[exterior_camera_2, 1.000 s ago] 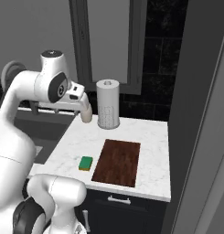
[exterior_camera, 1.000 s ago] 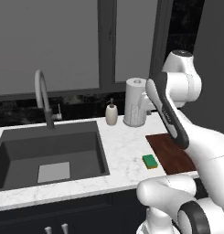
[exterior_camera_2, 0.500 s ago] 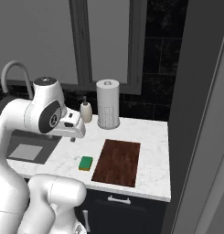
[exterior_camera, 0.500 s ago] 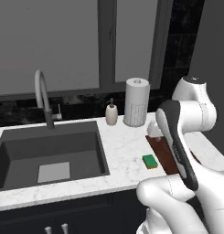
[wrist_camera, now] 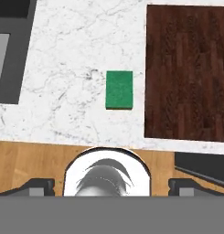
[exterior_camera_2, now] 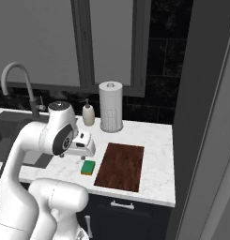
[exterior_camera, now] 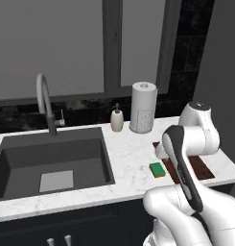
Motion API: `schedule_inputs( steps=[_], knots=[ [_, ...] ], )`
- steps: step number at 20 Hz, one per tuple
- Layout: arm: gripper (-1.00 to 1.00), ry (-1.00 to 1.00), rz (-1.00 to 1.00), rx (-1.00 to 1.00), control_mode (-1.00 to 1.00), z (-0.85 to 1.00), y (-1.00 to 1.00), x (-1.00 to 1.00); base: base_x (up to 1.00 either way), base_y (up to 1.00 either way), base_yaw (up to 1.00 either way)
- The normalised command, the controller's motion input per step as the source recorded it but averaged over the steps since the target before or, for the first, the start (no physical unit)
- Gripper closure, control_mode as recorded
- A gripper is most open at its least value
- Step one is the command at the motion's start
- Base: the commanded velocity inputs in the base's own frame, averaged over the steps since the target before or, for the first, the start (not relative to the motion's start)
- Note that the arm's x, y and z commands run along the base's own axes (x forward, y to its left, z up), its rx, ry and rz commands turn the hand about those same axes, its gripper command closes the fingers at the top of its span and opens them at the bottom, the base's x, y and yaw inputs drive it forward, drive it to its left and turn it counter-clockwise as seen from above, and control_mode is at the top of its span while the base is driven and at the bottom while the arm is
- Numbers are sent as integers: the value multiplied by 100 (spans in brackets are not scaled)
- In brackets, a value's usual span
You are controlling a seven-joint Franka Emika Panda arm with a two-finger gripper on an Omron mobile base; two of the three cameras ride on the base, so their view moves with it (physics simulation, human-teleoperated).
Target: Pick up the sponge from the counter and clean the cutting board by briefly scrubbing or pressing down on the cutting board. Once finished, release the sponge.
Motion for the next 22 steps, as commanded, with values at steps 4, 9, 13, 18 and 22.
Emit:
schedule_inputs(
  steps=[4,9,13,18,22],
  knots=[
    [-100,0,0,0,-100,-57,0,53,0,0,0],
    [-100,0,1,0,-100,-51,-1,56,0,0,0],
    [-100,8,4,0,-100,-37,-7,37,0,0,0],
    [-100,4,0,0,-100,-26,0,32,0,0,0],
    [-100,1,0,0,-100,-28,0,32,0,0,0]
  ],
)
